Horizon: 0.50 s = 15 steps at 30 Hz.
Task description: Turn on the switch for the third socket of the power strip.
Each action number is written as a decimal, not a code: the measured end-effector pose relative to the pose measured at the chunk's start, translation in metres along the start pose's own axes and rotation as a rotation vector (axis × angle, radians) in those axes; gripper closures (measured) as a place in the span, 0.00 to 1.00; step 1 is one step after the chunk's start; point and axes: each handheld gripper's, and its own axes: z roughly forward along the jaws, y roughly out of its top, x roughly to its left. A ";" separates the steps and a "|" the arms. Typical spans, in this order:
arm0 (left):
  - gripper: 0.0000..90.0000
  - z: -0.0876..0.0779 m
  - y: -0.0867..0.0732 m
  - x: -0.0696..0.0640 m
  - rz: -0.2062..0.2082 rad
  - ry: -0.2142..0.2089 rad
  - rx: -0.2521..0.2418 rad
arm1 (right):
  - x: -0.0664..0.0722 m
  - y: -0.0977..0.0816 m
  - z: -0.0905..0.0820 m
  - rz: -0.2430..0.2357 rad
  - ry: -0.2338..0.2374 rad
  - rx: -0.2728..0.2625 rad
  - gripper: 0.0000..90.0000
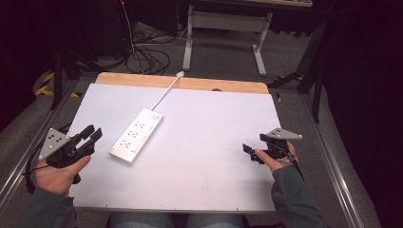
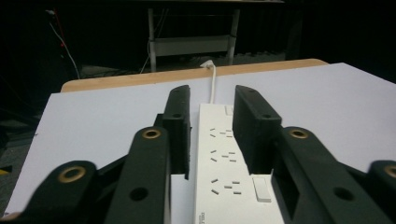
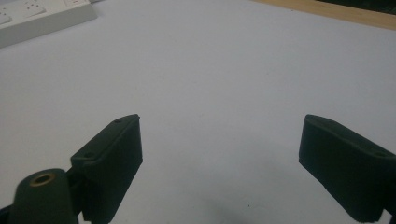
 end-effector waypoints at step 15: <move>0.47 0.000 0.000 0.004 -0.041 0.010 0.002 | 0.000 0.000 0.000 0.000 0.000 0.001 0.15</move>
